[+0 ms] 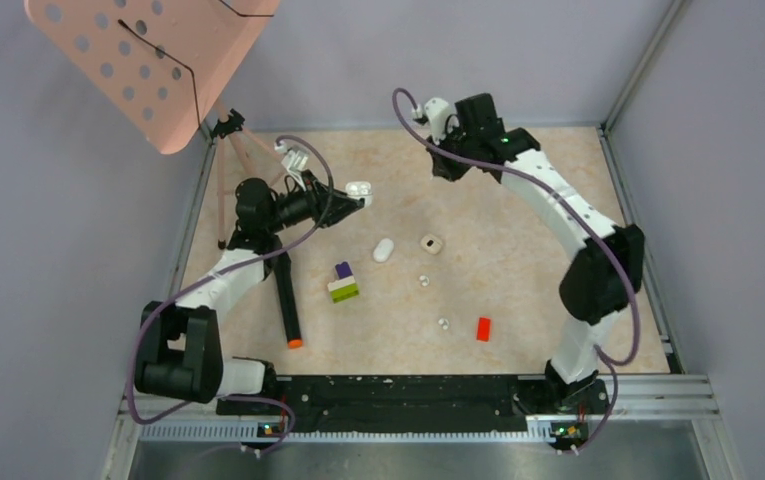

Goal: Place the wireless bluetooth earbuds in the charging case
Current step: Place the earbud in the charging case.

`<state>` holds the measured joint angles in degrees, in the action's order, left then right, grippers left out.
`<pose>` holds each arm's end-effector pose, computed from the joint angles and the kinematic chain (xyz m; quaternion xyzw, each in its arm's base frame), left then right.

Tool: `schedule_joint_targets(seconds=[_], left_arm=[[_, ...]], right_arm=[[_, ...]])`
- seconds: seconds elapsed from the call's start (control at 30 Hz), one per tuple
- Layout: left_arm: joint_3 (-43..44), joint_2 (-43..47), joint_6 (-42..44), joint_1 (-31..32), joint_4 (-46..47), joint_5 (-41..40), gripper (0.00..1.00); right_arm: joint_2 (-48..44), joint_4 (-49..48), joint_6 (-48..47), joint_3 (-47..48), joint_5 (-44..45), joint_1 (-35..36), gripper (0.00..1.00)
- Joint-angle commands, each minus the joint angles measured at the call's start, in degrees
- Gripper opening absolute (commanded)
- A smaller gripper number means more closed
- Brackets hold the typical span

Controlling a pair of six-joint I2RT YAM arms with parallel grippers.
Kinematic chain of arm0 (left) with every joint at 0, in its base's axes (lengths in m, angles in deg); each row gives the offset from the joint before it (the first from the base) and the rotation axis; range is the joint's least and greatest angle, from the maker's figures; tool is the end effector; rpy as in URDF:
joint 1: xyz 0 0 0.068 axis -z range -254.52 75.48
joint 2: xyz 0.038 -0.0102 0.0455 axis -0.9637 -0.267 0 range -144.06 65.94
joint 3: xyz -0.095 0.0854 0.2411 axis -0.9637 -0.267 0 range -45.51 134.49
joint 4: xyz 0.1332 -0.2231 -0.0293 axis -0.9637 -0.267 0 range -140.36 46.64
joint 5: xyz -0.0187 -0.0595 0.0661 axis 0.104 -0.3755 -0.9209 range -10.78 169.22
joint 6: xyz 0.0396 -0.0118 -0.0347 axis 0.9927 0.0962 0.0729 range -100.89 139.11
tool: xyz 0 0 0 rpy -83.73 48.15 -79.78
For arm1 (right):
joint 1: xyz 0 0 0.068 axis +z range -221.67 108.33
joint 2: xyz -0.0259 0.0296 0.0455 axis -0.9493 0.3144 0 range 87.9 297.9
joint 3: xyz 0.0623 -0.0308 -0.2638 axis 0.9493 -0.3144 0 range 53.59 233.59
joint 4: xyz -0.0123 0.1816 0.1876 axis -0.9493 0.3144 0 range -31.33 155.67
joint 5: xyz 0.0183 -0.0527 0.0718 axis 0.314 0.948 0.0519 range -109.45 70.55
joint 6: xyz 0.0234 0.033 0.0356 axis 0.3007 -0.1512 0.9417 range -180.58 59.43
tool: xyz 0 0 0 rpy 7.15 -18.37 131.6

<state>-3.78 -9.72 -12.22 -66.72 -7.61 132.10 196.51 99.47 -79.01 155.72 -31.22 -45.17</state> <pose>0.2803 -0.0670 0.2853 0.1860 0.6751 -0.5073 0.5023 0.3800 0.1975 0.3157 -0.3886 0.8418 0.1207 0.3547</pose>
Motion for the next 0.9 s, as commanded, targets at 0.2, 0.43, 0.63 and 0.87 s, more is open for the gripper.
schedule_joint_targets(seconds=[0.2,0.43,0.63,0.87], left_arm=[[10.42,-5.79,-1.71,7.30,7.25,-1.06,0.00],[12.46,-5.85,-4.90,8.48,10.72,1.01,0.00],[12.49,-4.82,-3.15,8.81,11.90,3.56,0.00],[12.49,-4.41,-2.90,8.90,12.58,4.01,0.00]], right_arm=[[-22.11,-17.63,-15.44,-7.76,6.72,11.61,0.00],[-25.85,-25.58,-23.96,-13.79,9.96,19.72,0.00],[-26.03,-28.34,-24.87,-15.49,10.54,21.44,0.00],[-25.31,-29.28,-25.51,-15.16,10.13,22.50,0.00]])
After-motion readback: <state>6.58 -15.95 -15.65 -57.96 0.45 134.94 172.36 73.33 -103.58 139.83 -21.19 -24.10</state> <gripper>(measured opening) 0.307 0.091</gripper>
